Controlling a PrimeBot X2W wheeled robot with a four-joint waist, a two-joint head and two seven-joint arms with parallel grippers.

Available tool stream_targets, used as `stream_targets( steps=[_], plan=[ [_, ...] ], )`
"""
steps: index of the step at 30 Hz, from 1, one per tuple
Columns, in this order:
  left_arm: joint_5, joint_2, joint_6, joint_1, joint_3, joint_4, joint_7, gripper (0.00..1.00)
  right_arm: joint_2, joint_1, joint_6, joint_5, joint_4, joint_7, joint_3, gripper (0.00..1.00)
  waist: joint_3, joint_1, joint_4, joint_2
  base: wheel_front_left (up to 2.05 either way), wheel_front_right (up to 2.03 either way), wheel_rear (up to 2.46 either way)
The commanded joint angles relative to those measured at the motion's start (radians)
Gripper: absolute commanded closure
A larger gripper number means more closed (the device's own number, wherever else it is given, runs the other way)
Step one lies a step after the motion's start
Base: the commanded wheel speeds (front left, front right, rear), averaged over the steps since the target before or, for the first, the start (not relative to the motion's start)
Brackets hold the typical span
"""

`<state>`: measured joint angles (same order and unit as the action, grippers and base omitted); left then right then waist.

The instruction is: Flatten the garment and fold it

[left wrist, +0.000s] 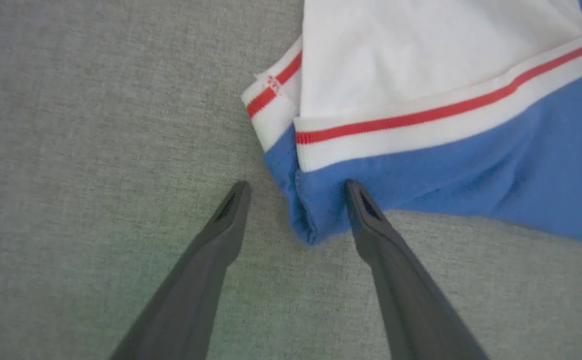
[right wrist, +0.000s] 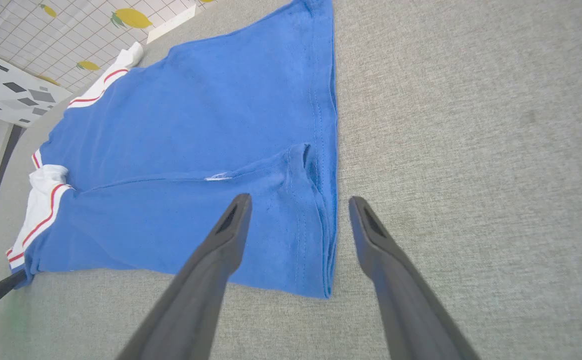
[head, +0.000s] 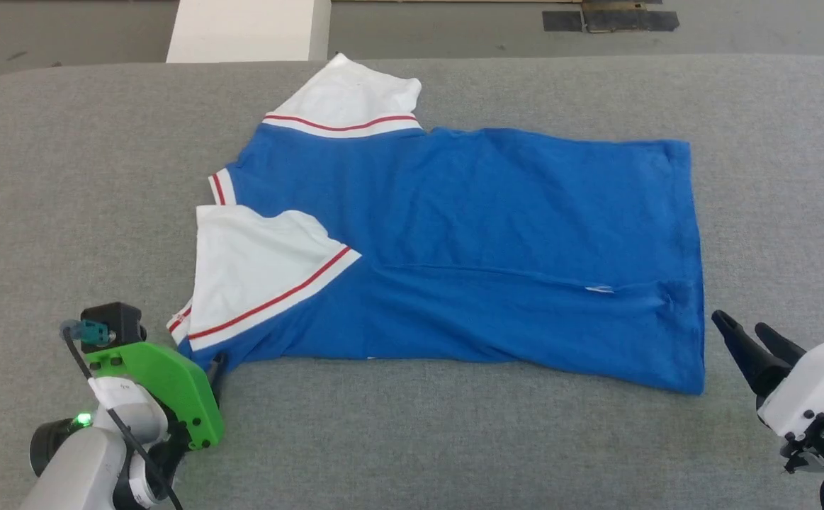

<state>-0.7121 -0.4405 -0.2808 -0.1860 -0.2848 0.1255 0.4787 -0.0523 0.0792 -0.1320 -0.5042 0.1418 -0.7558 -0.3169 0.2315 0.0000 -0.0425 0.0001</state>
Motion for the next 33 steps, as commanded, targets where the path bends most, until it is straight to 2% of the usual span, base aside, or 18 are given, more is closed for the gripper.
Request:
stream_targets(
  steps=[1,2,3,8,14,19,26,27,28,29,33],
  plan=[
    [-0.006,-0.001,0.011,0.003,-0.007,0.021,0.010,0.31,0.002,-0.010,0.001,-0.011,0.002,0.011,0.004,0.00,0.004,0.0000,-0.007,-0.0001,0.00,0.00,0.00],
    [-0.013,0.003,0.016,0.001,-0.004,0.029,0.008,0.89,0.002,-0.011,0.001,-0.011,0.002,0.012,0.005,0.00,0.004,0.0000,-0.008,-0.0001,0.00,0.00,0.00],
    [-0.018,0.005,0.022,-0.002,-0.002,0.039,0.003,1.00,0.002,-0.013,0.001,-0.011,0.002,0.013,0.005,0.00,0.003,0.0000,-0.008,-0.0001,0.00,0.00,0.00],
    [-0.032,0.004,0.035,-0.008,0.037,0.037,-0.060,1.00,0.000,-0.040,0.001,0.066,0.044,-0.008,0.034,0.00,-0.001,0.0000,-0.006,-0.0001,0.00,0.00,0.00],
    [-0.046,-0.013,0.015,0.035,0.109,-0.067,-0.136,1.00,-0.004,-0.067,0.001,0.210,0.068,-0.092,0.110,0.00,0.000,0.0000,-0.009,-0.0001,0.00,0.00,0.00],
    [-0.041,-0.016,-0.002,0.072,0.108,-0.163,-0.136,1.00,-0.002,-0.017,0.001,0.310,-0.009,-0.095,0.124,0.00,0.018,0.0000,0.003,-0.0001,0.00,0.00,0.00],
    [-0.033,-0.006,-0.013,0.079,0.079,-0.199,-0.120,1.00,-0.001,0.053,0.001,0.347,-0.166,-0.090,0.146,0.00,0.032,0.0000,0.021,-0.0001,0.00,0.00,0.00],
    [-0.033,-0.005,-0.014,0.078,0.078,-0.199,-0.119,1.00,-0.001,0.057,0.001,0.346,-0.181,-0.098,0.148,0.22,0.032,0.0000,0.022,-0.0001,0.00,0.00,0.00],
    [-0.033,-0.005,-0.014,0.078,0.076,-0.199,-0.119,1.00,-0.005,0.063,0.001,0.345,-0.193,-0.098,0.150,0.83,0.031,0.0000,0.023,-0.0001,0.00,0.00,0.00],
    [-0.032,-0.004,-0.014,0.078,0.074,-0.198,-0.119,1.00,-0.008,0.068,0.001,0.341,-0.201,-0.097,0.148,1.00,0.030,0.0000,0.023,-0.0001,0.00,0.00,0.00],
    [-0.040,-0.003,-0.017,0.082,0.081,-0.196,-0.122,1.00,-0.038,0.088,0.001,0.292,-0.202,-0.092,0.148,1.00,0.016,0.0000,0.024,-0.0001,0.00,0.00,0.00]
  ],
)
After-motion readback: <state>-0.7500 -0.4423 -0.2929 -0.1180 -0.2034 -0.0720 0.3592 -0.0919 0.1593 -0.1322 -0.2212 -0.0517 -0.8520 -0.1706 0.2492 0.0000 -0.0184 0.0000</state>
